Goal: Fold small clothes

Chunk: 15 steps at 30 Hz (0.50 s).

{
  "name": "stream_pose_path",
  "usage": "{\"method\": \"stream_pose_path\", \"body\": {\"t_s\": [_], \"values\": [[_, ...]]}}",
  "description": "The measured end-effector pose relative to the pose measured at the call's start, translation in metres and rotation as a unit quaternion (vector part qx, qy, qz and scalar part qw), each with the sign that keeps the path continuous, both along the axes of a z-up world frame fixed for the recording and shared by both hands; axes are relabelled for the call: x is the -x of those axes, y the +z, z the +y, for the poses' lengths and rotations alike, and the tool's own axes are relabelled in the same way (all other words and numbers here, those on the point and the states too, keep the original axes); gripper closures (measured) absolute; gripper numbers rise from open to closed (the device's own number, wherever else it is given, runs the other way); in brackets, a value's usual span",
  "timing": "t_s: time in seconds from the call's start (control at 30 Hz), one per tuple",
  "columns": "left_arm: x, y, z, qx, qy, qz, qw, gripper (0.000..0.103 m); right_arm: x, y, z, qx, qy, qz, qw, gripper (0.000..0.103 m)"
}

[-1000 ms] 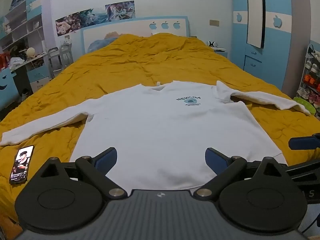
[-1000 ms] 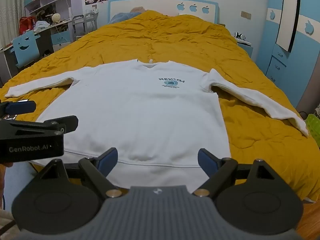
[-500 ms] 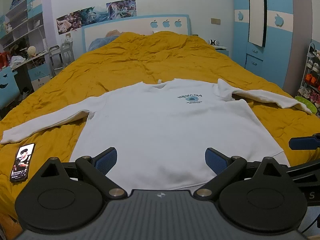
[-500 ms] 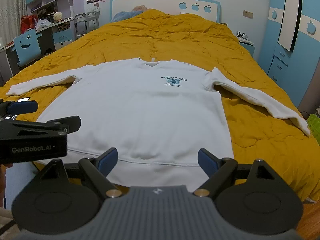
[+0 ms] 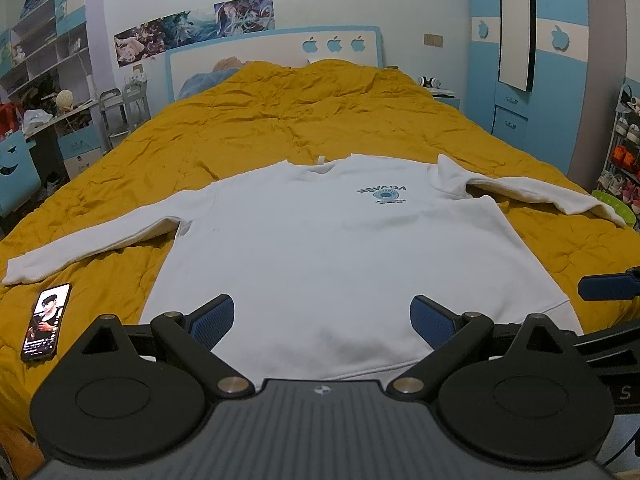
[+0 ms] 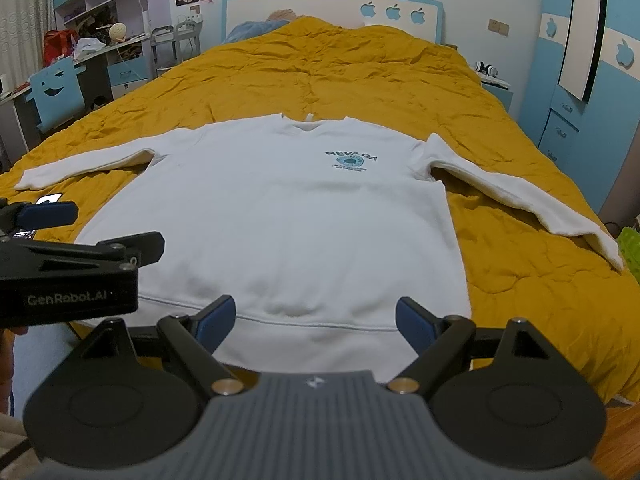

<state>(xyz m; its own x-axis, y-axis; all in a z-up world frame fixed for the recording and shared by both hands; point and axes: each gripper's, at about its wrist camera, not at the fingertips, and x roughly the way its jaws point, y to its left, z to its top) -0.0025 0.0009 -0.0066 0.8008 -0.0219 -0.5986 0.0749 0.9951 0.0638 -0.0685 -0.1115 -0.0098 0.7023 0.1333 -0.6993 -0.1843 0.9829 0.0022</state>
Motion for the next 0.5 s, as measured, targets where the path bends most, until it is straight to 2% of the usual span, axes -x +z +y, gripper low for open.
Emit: {"method": "stream_pose_path", "body": {"t_s": [0.5], "values": [[0.0005, -0.0017, 0.0022, 0.0, 0.002, 0.001, 1.0, 0.0, 0.0008, -0.0016, 0.0034, -0.001, 0.0, 0.002, 1.0, 0.02]]}}
